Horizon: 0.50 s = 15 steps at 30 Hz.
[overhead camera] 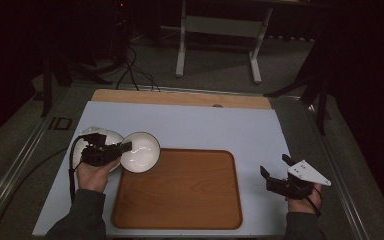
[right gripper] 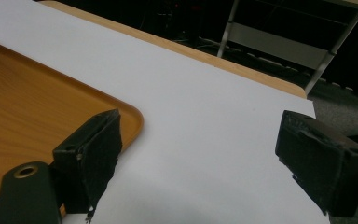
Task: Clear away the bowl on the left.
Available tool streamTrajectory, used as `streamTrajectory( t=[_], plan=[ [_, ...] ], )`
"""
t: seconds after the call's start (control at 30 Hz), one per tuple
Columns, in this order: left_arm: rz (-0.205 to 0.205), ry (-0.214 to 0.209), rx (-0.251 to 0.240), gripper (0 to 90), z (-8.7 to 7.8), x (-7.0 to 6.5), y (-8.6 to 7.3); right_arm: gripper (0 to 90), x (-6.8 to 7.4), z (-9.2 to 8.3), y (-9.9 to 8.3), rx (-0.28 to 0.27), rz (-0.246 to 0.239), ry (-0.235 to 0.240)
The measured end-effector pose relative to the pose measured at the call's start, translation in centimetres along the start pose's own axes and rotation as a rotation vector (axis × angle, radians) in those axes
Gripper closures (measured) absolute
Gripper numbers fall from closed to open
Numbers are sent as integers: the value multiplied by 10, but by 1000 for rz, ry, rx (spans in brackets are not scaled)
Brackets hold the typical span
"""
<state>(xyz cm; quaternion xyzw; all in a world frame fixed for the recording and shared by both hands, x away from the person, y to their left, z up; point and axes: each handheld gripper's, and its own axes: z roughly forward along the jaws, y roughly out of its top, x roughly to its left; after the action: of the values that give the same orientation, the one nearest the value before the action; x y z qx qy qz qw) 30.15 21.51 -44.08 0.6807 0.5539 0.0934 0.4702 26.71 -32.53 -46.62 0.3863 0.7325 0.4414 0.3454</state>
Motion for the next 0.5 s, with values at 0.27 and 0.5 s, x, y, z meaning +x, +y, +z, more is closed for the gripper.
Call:
streamTrajectory(
  t=[0.27,0.5],
  plan=[
    [12,-12,14,818,6,-6,-2,140,0,0,0,0,-1,0],
    [21,-20,30,818,11,-11,-3,140,0,0,0,0,-1,0]
  ],
)
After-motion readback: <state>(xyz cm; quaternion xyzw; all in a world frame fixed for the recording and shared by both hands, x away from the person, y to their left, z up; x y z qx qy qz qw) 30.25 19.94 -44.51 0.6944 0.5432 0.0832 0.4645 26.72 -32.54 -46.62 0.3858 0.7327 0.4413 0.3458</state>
